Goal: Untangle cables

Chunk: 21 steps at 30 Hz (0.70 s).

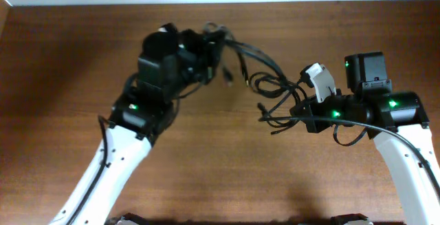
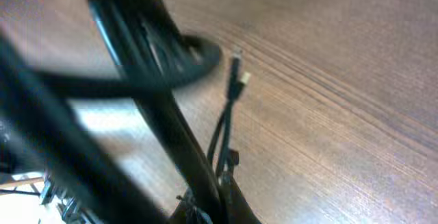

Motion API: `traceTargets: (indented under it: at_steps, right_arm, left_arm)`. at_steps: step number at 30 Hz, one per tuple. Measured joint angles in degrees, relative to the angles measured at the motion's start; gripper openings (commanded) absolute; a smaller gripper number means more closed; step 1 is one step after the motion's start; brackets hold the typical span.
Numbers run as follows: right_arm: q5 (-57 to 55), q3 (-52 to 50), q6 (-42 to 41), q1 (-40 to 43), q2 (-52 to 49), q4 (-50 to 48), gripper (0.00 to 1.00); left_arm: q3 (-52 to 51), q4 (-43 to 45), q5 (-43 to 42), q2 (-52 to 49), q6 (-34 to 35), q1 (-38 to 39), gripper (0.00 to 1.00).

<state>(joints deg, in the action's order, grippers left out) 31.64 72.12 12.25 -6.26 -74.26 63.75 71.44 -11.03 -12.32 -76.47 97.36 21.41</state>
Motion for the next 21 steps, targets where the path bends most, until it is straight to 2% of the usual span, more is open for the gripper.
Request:
traceTargets:
  at_steps: [3, 6, 9, 12, 13, 14, 15, 16, 18, 21]
  right_arm:
    - [0.15, 0.00, -0.02, -0.17, -0.07, 0.20, 0.04]
    - [0.13, 0.00, -0.02, -0.22, -0.35, -0.70, 0.04]
    - [0.13, 0.00, -0.50, -0.22, -0.50, -2.21, 0.04]
    - [0.98, -0.13, -5.97, -0.39, -0.61, -7.30, 0.08]
    - [0.98, -0.13, -6.82, -0.39, -0.61, -8.37, 0.16]
    - [0.98, -0.13, -8.44, -0.39, -0.61, -9.49, 0.33]
    - [0.44, -0.11, -10.01, -0.26, -0.59, -10.08, 0.56]
    - [0.07, -0.11, -10.73, -0.15, -0.59, -10.10, 0.66]
    - [-0.31, -0.11, -10.91, -0.15, -0.59, -9.97, 0.75]
    - [-0.35, -0.11, -10.97, -0.15, -0.59, -8.92, 0.76]
  left_arm:
    - [0.33, -14.82, 2.10, -0.09, 0.24, -7.91, 0.00]
    - [0.55, -28.02, 4.59, -0.07, -0.50, -9.57, 0.00]
    - [1.16, -42.86, 7.45, -0.04, -6.05, -9.81, 0.00]
    - [0.98, -57.59, 11.96, -0.04, -15.45, -9.90, 0.00]
    - [0.98, -58.82, 12.83, -0.04, -17.00, -9.92, 0.00]
    - [0.98, -63.04, 13.51, -0.04, -18.40, -9.92, 0.00]
    - [0.92, -65.16, 14.93, -0.04, -19.61, -10.10, 0.00]
    - [0.92, -66.03, 15.76, -0.04, -20.13, -10.25, 0.00]
    - [0.87, -66.69, 17.44, -0.04, -20.92, -10.32, 0.00]
    - [0.87, -66.77, 18.62, -0.04, -21.31, -10.36, 0.00]
